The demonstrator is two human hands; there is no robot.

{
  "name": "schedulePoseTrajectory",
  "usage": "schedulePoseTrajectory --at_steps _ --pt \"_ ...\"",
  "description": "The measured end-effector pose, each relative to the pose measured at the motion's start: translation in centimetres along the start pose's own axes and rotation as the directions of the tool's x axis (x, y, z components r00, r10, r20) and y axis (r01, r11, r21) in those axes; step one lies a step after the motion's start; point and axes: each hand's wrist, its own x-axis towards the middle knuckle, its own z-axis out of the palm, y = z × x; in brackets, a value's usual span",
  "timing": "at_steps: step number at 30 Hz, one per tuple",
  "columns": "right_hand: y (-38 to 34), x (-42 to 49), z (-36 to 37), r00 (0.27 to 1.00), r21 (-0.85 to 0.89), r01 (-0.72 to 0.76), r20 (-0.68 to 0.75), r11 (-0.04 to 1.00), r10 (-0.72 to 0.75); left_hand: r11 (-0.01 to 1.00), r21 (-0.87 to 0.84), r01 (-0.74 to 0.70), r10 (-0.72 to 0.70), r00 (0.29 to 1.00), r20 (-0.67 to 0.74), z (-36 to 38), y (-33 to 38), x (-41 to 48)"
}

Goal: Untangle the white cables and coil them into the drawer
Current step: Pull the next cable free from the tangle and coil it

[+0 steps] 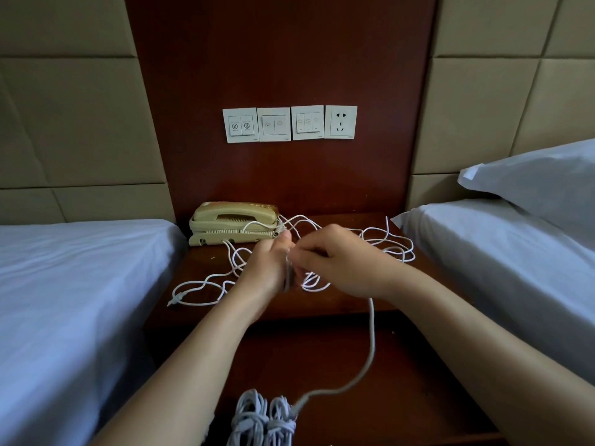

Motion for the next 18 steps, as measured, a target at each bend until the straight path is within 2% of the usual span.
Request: schedulePoseTrajectory --at_steps 3,7,11,18 --pt "1.0 0.3 0.1 0.991 0.025 -0.032 -0.132 0.999 0.035 0.992 -0.115 0.053 -0.043 0.996 0.083 0.7 0.6 -0.7" --pt "1.7 0.3 0.1 0.974 0.163 -0.055 -0.21 0.985 0.089 0.952 -0.274 0.138 -0.078 0.973 0.218 1.4 1.4 -1.5" --pt "2.6 0.4 0.1 0.965 0.227 -0.101 -0.213 0.969 0.151 0.926 -0.311 0.216 -0.113 0.941 0.319 1.5 1.8 -1.9" --pt "3.3 0.6 0.6 0.963 0.373 -0.133 -0.169 0.918 0.208 0.899 -0.344 0.27 -0.125 0.913 0.389 1.3 1.8 -2.0"
